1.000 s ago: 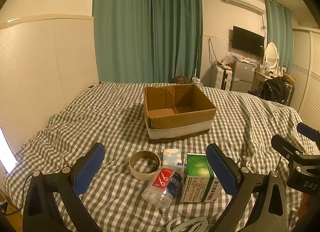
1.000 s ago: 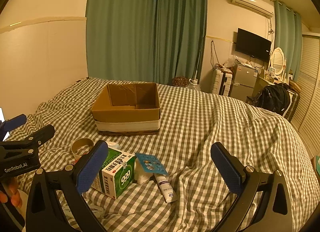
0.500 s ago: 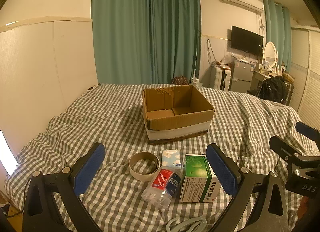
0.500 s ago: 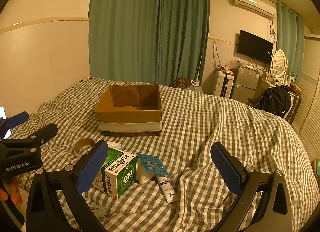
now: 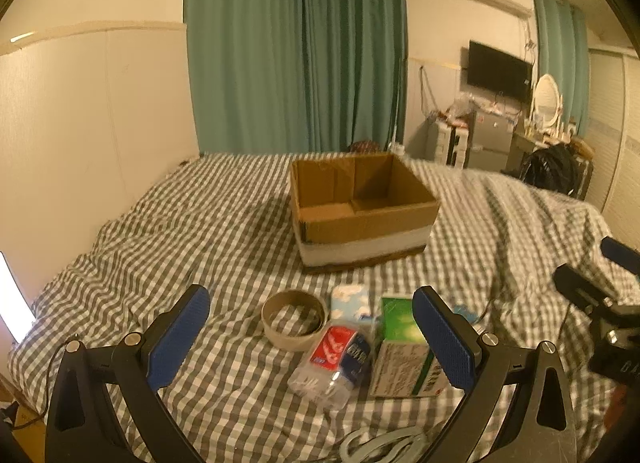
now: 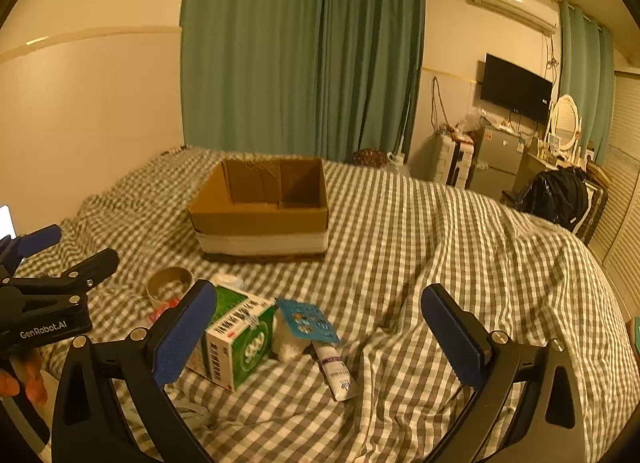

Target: Organize objects

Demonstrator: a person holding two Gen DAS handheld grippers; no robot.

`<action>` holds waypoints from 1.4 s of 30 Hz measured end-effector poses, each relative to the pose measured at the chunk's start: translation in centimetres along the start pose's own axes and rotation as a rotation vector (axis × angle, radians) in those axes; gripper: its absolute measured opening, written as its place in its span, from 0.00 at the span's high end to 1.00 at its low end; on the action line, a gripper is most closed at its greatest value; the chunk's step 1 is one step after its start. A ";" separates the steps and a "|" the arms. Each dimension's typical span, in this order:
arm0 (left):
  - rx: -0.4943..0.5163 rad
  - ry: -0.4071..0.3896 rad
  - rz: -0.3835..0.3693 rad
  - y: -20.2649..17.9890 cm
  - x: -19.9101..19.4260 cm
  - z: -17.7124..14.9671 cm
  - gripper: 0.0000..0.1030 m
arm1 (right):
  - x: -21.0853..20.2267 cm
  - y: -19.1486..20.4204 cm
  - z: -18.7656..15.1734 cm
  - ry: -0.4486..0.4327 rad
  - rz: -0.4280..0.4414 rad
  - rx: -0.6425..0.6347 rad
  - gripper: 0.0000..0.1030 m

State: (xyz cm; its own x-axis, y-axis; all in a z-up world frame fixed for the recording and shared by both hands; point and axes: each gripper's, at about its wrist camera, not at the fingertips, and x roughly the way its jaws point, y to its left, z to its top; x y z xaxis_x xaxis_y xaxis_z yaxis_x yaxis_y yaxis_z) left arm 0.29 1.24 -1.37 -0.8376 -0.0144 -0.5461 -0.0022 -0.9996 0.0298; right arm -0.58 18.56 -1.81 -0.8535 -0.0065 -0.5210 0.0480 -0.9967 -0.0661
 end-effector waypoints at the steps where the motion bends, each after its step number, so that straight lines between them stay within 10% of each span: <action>1: 0.001 0.019 0.007 0.1 0.5 -0.4 0.00 | 0.5 -0.2 -0.2 0.018 -0.002 0.001 0.01; 22: 0.033 0.300 -0.064 -0.5 10.9 -6.4 0.05 | 14.5 -0.5 -7.5 0.396 0.041 -0.031 0.45; 32: 0.058 0.355 -0.176 -1.4 13.2 -7.4 0.25 | 16.2 -0.4 -8.7 0.429 -0.005 -0.060 0.78; 42: 0.064 0.341 -0.146 -1.2 11.3 -6.8 0.29 | 13.4 -0.9 -7.1 0.370 0.038 -0.033 0.84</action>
State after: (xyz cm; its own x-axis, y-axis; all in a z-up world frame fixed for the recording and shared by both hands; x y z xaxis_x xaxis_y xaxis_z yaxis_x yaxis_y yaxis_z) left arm -5.47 2.10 -13.24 -0.5957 0.1096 -0.7957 -0.1519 -0.9881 -0.0225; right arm -8.34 19.99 -14.76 -0.6055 -0.0075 -0.7958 0.0979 -0.9931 -0.0651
